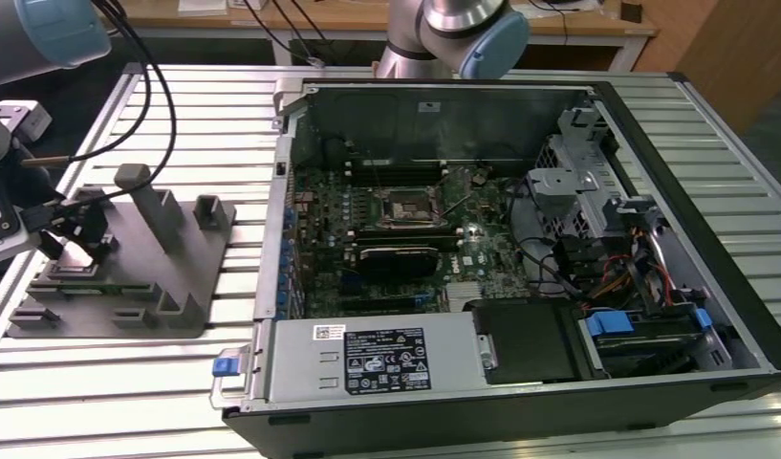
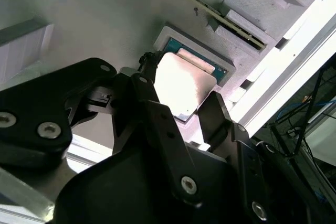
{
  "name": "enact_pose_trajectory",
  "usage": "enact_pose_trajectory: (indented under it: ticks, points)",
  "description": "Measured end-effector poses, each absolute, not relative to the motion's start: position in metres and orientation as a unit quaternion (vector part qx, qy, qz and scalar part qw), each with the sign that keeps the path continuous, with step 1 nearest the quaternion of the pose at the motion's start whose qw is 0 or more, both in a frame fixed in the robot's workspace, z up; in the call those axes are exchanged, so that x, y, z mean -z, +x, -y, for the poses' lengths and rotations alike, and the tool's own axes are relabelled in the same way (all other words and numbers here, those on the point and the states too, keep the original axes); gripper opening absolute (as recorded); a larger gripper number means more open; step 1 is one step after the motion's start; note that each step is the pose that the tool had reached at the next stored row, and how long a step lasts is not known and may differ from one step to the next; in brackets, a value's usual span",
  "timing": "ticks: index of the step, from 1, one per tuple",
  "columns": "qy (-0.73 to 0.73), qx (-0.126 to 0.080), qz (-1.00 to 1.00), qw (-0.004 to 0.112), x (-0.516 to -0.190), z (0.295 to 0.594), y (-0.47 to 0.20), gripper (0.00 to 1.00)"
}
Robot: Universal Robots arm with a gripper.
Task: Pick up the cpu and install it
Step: 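Pick up the cpu and move it towards the insertion slot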
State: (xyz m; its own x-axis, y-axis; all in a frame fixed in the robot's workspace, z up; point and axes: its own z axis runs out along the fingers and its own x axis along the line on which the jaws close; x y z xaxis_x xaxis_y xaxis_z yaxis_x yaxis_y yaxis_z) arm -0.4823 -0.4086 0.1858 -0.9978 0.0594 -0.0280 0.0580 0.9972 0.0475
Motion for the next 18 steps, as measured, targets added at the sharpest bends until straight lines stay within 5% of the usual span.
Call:
enact_pose_trajectory:
  ticks: [18]
  points:
    - [0.029, -0.023, -0.999, 0.015, -0.1833, 0.4086, -0.4822, 0.54]
